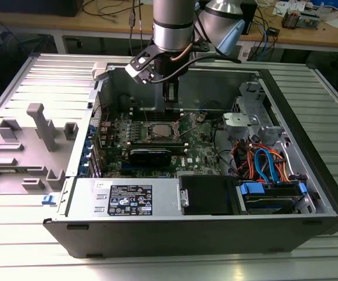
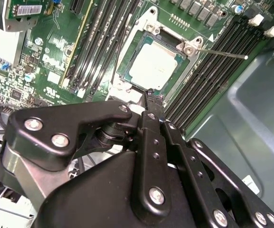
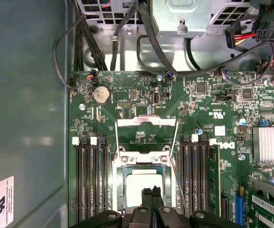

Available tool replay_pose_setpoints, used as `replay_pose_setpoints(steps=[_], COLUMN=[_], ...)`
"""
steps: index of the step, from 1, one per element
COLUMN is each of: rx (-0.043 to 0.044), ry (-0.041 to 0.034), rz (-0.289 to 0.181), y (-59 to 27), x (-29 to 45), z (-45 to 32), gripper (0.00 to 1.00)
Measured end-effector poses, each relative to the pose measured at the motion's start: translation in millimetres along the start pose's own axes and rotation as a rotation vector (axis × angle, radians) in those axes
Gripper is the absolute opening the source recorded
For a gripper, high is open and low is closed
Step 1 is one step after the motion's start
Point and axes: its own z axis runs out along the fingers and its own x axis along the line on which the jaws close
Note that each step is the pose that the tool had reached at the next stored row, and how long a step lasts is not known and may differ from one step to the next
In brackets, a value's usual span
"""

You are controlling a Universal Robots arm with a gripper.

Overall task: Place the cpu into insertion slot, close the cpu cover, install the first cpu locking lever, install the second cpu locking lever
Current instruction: 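Close the cpu cover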

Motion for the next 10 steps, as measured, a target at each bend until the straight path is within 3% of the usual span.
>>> replay_pose_setpoints(steps=[10], rx=[0.0000], ry=[0.0000], rz=[0.000], y=[4.8], x=[0.1], z=[0.1], gripper=[0.11])
